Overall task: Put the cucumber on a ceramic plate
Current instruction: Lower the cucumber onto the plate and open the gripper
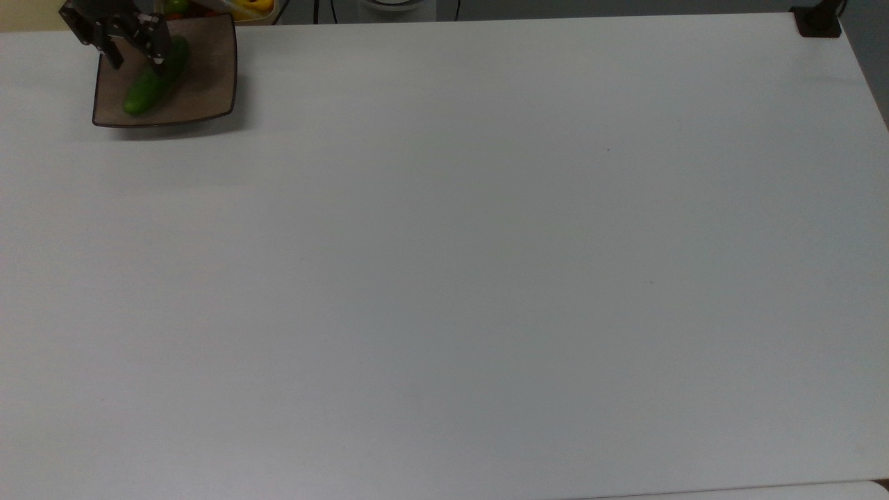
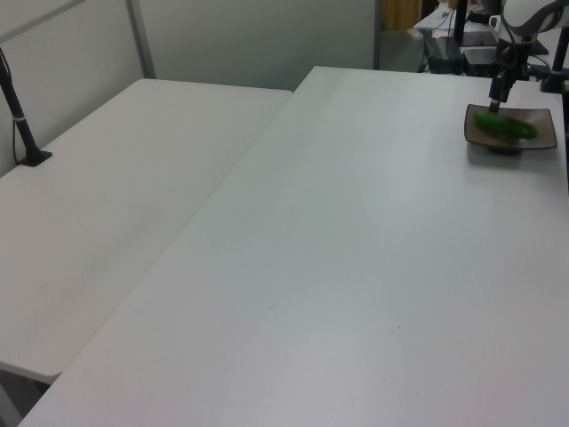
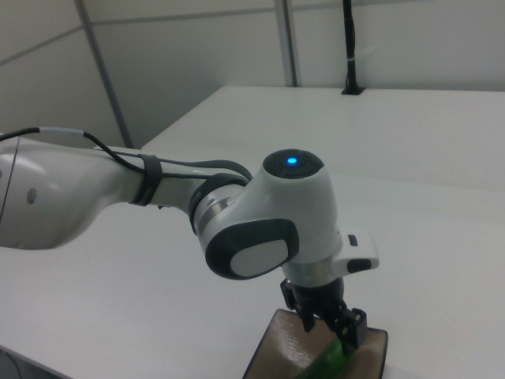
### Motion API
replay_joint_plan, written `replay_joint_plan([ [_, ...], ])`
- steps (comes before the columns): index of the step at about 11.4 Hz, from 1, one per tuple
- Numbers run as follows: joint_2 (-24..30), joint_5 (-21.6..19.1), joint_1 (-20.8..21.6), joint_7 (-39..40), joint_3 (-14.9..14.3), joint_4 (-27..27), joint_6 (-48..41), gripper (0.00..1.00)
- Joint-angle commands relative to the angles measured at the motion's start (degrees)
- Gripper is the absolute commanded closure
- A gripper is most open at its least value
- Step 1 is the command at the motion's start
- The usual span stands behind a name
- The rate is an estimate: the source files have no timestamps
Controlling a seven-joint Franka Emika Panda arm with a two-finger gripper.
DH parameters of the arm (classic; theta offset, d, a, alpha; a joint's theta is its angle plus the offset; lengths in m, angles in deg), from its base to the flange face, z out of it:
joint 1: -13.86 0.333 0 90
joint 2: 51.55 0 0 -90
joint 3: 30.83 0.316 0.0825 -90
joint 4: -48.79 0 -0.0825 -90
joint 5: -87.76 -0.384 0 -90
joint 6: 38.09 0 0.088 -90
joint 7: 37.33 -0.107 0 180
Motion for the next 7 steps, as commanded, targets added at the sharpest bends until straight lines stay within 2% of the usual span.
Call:
replay_joint_plan([
  [1,0.71,0.38,0.25,0.61,-0.21,0.54,-1.05,0.00],
  [3,0.89,0.29,0.51,-0.79,-0.21,-0.33,-1.14,0.00],
  [5,1.15,-0.49,1.39,-5.78,-0.12,-4.44,-4.19,0.00],
  [7,1.33,-4.35,4.80,-13.50,0.32,-9.28,-6.93,0.00],
])
